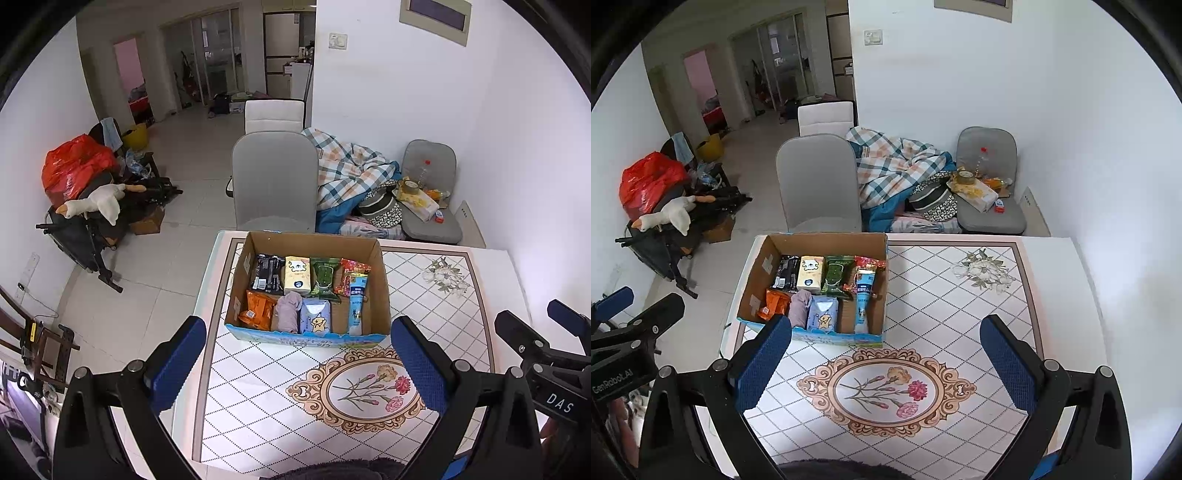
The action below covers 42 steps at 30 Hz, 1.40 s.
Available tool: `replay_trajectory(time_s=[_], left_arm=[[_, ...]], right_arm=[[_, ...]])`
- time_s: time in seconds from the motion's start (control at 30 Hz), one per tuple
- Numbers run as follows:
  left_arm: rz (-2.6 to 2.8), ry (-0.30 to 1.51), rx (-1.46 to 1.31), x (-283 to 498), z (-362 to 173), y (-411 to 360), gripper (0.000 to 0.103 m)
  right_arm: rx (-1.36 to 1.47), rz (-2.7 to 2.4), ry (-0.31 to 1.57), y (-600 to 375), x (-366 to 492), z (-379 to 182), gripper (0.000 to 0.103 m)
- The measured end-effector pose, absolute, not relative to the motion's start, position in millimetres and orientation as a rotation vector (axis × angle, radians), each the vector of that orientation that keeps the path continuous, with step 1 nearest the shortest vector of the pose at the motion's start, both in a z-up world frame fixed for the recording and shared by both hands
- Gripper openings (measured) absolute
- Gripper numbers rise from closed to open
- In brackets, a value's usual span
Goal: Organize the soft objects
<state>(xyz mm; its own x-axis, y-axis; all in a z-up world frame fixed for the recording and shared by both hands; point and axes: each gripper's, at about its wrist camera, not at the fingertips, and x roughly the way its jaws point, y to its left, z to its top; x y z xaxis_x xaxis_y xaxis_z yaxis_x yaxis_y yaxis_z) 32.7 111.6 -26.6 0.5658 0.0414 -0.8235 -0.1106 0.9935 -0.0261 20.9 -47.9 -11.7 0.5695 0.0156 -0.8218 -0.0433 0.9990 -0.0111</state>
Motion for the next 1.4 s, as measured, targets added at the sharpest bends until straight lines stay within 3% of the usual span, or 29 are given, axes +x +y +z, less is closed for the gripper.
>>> replay_trajectory(time_s=[1.4], left_arm=[[0.074, 0.997, -0.083, 34.9, -39.3, 119.3, 0.102]], right_arm=[[-0.054, 0.002, 0.959, -49.9, 23.8, -16.3, 0.103]])
